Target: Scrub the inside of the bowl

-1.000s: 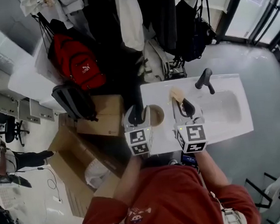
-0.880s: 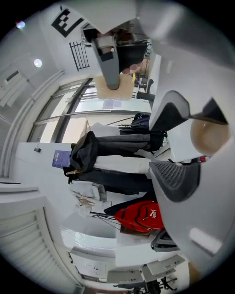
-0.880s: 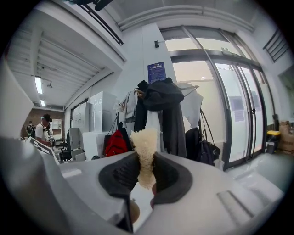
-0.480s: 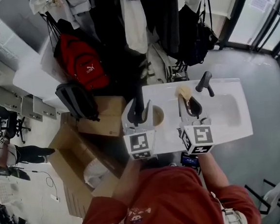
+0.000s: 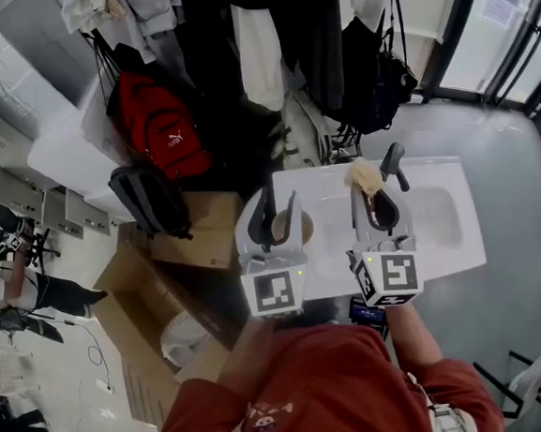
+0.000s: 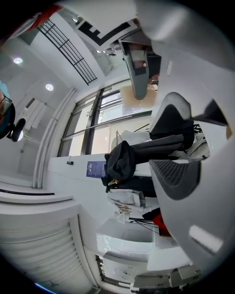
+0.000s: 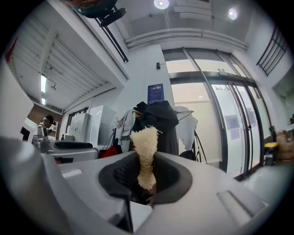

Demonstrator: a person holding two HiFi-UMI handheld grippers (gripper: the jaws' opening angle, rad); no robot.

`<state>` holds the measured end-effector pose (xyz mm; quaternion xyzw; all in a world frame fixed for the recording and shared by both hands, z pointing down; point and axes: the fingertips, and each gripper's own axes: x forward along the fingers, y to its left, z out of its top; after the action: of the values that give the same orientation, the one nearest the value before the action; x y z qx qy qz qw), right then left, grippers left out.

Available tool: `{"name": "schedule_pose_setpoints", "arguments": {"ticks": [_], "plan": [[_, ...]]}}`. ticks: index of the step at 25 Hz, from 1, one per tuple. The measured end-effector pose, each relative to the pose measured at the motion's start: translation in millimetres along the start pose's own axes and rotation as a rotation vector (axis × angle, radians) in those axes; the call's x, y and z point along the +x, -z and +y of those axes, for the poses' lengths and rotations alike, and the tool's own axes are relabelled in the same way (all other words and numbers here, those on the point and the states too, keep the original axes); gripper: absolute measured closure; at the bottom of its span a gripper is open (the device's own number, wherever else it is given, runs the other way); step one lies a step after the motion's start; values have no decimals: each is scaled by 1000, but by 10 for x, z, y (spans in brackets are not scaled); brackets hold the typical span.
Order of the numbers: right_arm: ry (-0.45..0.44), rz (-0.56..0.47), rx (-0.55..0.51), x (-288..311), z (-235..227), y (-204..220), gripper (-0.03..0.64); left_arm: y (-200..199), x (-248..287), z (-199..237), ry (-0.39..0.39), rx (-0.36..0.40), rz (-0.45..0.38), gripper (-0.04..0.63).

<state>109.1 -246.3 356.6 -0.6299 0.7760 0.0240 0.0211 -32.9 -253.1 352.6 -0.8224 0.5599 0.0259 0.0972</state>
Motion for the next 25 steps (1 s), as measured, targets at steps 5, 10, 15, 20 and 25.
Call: {"name": "schedule_pose_setpoints", "arguments": {"ticks": [5, 10, 15, 20, 25], "plan": [[-12, -2, 2, -23, 38, 6, 541, 22, -38, -16, -6, -3, 13, 447], [-25, -2, -5, -26, 72, 8, 541, 7, -50, -4, -16, -3, 11, 495], [-30, -2, -11, -27, 111, 2, 541, -26, -94, 2, -33, 2, -3, 585], [-46, 5, -29, -8, 158, 6, 541, -29, -95, -3, -30, -10, -1, 589], [-49, 3, -48, -13, 197, 24, 541, -33, -95, 8, -28, -6, -14, 589]]}}
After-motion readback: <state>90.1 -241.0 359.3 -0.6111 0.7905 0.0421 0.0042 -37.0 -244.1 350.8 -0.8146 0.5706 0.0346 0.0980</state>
